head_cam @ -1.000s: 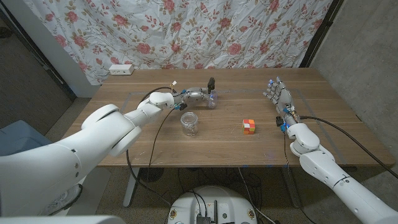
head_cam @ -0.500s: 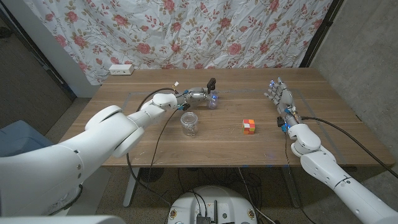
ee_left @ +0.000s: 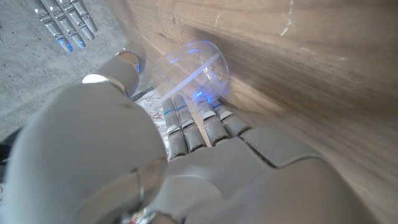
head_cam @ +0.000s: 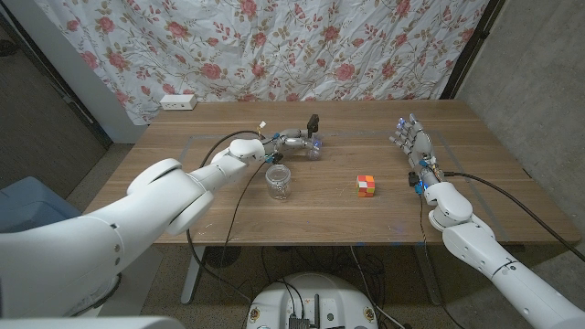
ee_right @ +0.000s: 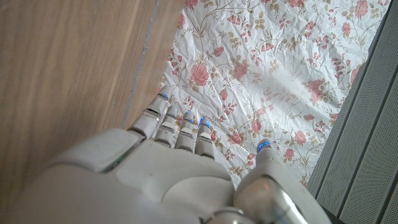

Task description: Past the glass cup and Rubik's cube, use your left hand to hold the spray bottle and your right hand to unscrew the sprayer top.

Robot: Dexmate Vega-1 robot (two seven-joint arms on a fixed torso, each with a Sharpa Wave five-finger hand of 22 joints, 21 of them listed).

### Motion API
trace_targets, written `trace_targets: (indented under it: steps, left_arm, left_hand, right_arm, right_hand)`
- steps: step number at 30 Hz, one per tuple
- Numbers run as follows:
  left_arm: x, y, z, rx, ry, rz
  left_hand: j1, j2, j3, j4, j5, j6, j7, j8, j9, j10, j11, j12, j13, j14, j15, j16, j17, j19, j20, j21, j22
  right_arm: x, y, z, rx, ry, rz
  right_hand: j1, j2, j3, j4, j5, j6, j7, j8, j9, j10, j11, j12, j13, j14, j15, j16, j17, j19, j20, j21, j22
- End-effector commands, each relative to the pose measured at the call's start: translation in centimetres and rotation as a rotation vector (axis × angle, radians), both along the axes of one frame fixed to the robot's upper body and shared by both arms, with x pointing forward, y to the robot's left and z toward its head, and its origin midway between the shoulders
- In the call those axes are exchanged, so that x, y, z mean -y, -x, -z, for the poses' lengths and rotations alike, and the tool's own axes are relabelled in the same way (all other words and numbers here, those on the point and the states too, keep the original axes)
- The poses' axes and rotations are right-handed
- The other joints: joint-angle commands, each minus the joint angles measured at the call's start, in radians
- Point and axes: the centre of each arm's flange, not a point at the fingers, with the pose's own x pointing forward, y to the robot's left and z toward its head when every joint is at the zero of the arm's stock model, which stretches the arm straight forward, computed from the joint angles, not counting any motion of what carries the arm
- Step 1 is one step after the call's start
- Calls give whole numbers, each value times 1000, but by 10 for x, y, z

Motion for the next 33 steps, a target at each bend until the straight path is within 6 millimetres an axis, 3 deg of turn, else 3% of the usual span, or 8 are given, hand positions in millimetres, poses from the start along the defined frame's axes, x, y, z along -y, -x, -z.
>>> trace_targets:
  steps: [1,8,33]
  left_arm:
    - [-4,4,-1,38,21,16]
    - [-15,12,-1,85,51,60]
    - [-46,42,-6,235,66,201]
  left_hand:
    - [12,26,-18,4,7,14,-8,20,12,29,-4,16,15,23,-168,16,11,20,-115,9,3]
    - [20,41,-44,4,7,36,-11,48,25,54,-4,30,36,49,-176,34,24,46,-108,11,4]
    - [24,71,-91,10,8,17,-6,73,45,55,2,38,71,53,-167,52,43,60,-101,7,6]
  right_arm:
    - [1,0,-2,6,1,-1]
    - [1,0,-3,8,2,-5]
    - [-4,10,-15,13,71,-6]
  right_hand:
    - [-4,2,4,-2,3,0,1,6,4,9,-2,6,3,11,-1,6,-1,11,1,-2,1]
    - [-5,3,4,-3,3,0,1,5,4,9,-2,6,3,10,-2,7,-2,13,2,-4,1]
    - [-7,3,7,-7,2,1,1,6,4,9,-3,6,1,8,-2,9,-8,16,2,-14,1]
